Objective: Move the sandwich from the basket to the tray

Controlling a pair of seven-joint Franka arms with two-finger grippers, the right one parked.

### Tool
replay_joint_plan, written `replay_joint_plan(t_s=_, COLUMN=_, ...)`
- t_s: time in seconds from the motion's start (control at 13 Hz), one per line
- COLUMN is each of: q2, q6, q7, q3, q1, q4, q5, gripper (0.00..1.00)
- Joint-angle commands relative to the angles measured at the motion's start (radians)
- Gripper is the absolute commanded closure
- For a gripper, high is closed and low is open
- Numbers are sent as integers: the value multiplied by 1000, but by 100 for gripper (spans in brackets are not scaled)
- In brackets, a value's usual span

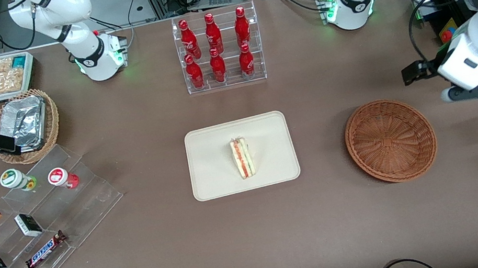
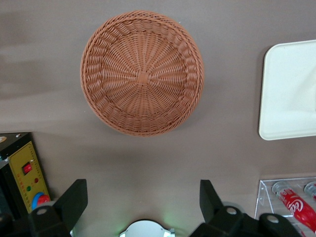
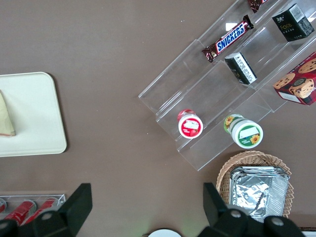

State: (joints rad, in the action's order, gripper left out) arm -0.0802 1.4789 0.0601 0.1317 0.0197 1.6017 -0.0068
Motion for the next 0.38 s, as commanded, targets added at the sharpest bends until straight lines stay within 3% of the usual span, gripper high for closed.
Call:
replay_joint_plan(t_s=0.0, q2=43, q6=-41, q7=-32, q3=22, q1=48, q4=15, q5=2, gripper=0)
replay_joint_plan(t_s=0.31, q2=46, q6=-104, q7=-32, q3=9, q1=49, q4=-48, q5=1, gripper=0)
